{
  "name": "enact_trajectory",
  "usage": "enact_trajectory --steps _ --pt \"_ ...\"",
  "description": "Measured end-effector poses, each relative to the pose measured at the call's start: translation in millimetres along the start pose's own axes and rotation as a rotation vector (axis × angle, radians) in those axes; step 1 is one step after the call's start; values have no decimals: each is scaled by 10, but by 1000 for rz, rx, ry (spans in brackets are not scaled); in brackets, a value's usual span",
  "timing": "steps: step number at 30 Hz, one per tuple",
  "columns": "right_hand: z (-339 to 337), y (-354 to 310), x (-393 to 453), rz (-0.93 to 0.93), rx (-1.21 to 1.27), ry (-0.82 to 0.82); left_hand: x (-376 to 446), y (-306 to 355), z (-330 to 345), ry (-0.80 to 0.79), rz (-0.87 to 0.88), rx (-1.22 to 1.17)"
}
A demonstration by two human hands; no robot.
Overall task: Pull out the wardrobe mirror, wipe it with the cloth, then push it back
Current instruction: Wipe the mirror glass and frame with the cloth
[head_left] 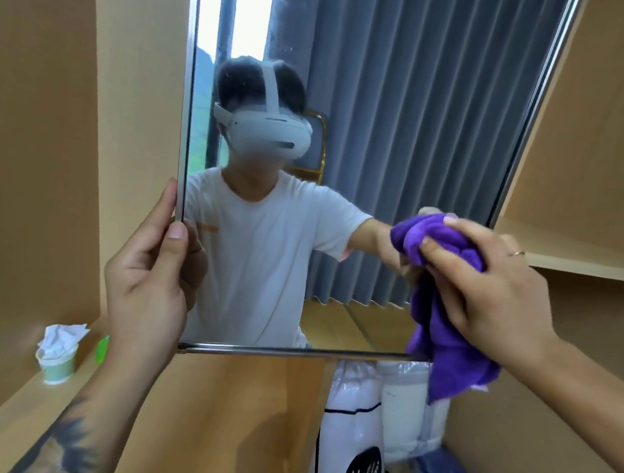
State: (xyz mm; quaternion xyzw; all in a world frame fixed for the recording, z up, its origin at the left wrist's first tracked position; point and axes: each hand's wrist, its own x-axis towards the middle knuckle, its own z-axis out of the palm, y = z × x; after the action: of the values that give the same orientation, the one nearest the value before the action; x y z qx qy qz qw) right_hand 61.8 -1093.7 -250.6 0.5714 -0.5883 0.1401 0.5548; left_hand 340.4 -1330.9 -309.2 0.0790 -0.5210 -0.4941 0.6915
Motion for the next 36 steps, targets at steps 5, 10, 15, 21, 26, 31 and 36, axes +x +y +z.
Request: enact_trajectory --steps 5,10,15,21,26,31,36 --pt "154 -418 -251 -261 22 -127 -36 -33 -37 -8 -7 5" --pt "90 -341 134 -148 18 -5 -47 -39 -42 -6 -21 18" --pt "145 -641 136 -39 78 27 -80 -18 -69 -25 -46 6" --pt "109 -693 244 -226 58 -16 -106 0 -96 -39 -70 -10" --pt "131 -824 490 18 101 114 -117 4 -95 -34 -93 -23" --pt "200 -1193 257 -304 119 -82 -114 -4 -118 -53 -97 -53" --pt "94 -1171 874 -1 125 142 -129 6 -142 -62 -111 -61"
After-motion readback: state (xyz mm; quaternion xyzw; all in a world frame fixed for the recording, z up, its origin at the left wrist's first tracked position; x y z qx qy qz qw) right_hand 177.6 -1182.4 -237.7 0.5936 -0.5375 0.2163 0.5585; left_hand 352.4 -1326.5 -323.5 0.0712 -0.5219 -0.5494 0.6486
